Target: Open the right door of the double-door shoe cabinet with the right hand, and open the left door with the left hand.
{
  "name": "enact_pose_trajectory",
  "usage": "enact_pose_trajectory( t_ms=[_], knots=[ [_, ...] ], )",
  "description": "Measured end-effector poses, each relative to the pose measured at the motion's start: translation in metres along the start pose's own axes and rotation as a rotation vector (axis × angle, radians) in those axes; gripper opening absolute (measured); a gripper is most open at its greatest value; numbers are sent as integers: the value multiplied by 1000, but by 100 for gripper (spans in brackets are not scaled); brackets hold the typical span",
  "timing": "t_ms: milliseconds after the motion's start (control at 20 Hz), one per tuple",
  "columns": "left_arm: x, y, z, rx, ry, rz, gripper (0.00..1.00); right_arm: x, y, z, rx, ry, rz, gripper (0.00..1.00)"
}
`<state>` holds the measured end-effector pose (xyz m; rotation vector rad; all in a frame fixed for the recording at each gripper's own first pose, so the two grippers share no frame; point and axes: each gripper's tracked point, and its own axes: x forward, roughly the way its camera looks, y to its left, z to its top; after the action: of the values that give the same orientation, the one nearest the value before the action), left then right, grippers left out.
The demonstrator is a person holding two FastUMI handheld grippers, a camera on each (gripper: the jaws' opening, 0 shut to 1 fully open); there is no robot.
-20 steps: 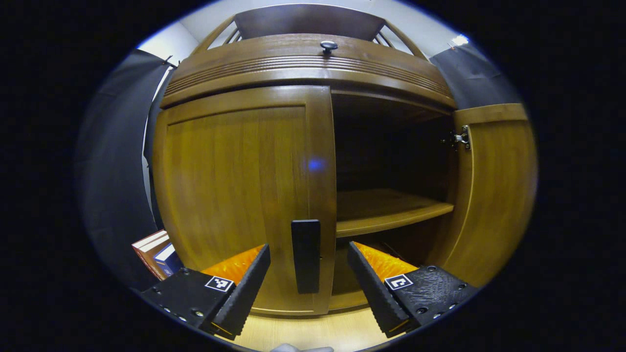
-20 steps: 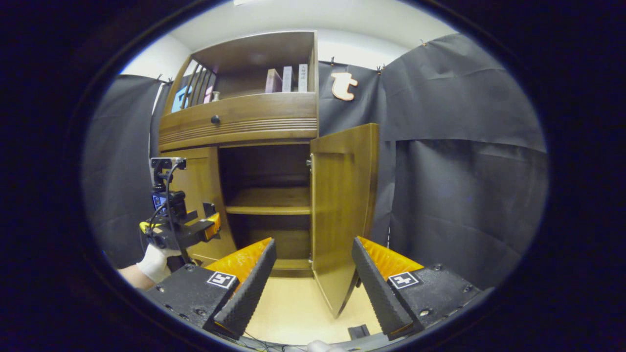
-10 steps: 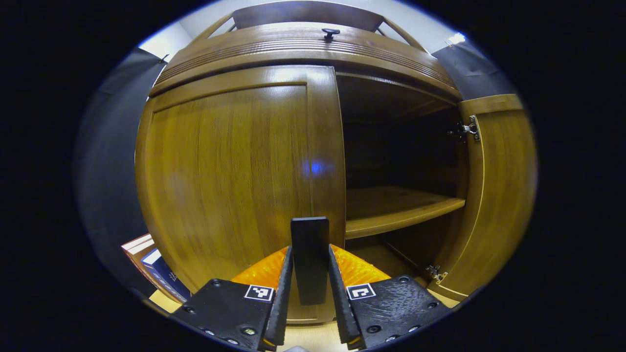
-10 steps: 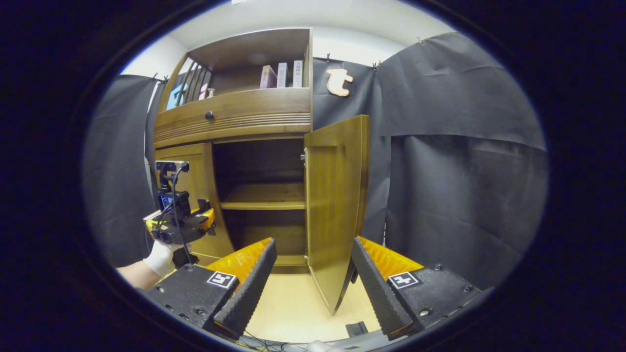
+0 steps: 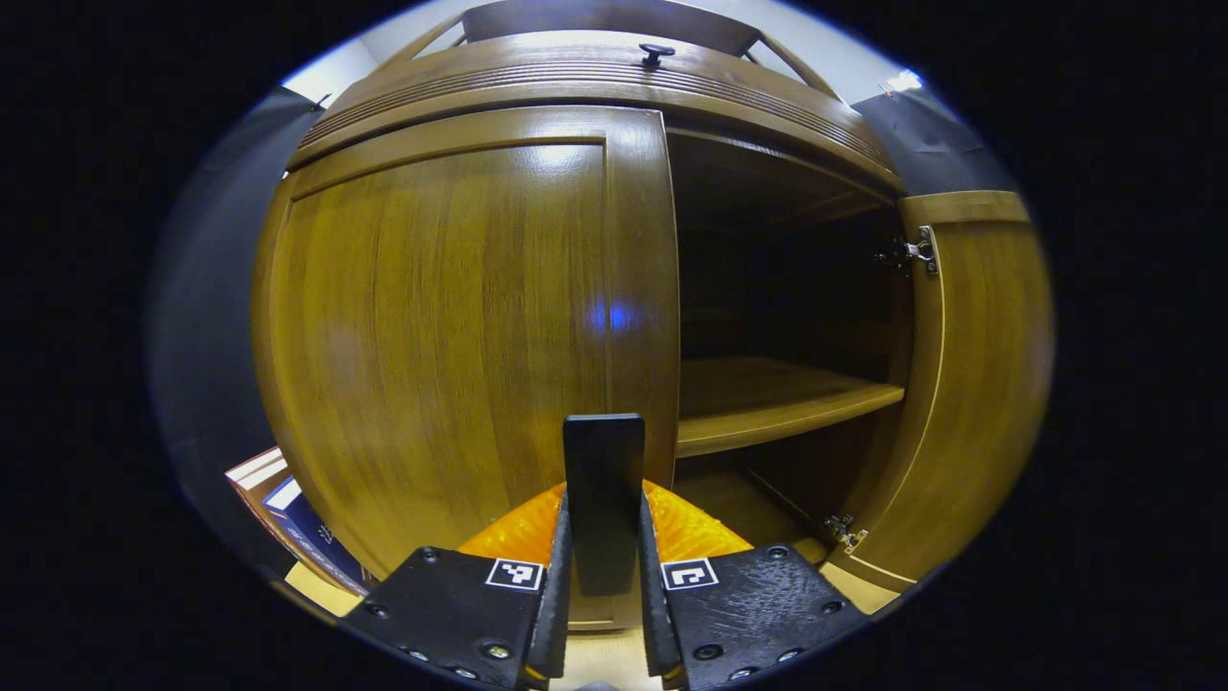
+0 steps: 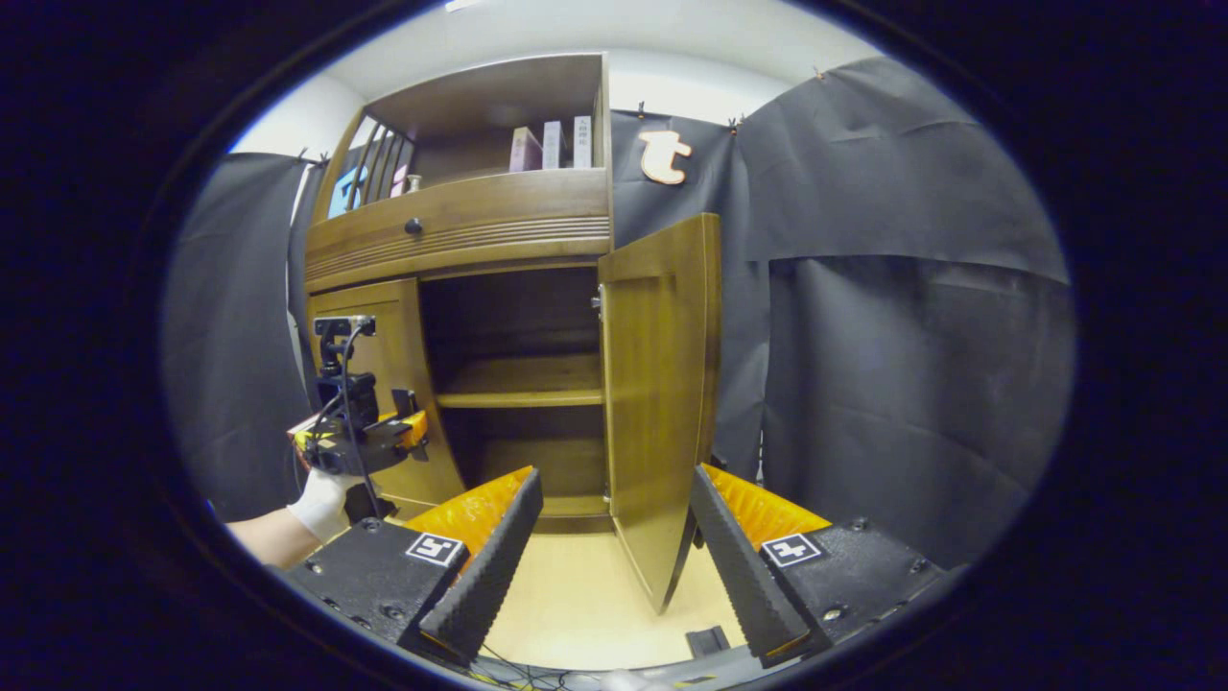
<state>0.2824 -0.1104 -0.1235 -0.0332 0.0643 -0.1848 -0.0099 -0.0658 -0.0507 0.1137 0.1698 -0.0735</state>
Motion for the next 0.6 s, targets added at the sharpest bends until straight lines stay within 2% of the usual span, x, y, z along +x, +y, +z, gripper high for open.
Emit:
enact_pose_trajectory(
  t_ms=[300, 600],
  knots=[
    [-29, 1, -2, 11, -29, -12, 30, -2, 4, -3, -3, 7, 21, 98],
    [-16, -2, -1, 4, -25, -36, 30, -5, 6, -2, -10, 8, 48, 100]
  ],
)
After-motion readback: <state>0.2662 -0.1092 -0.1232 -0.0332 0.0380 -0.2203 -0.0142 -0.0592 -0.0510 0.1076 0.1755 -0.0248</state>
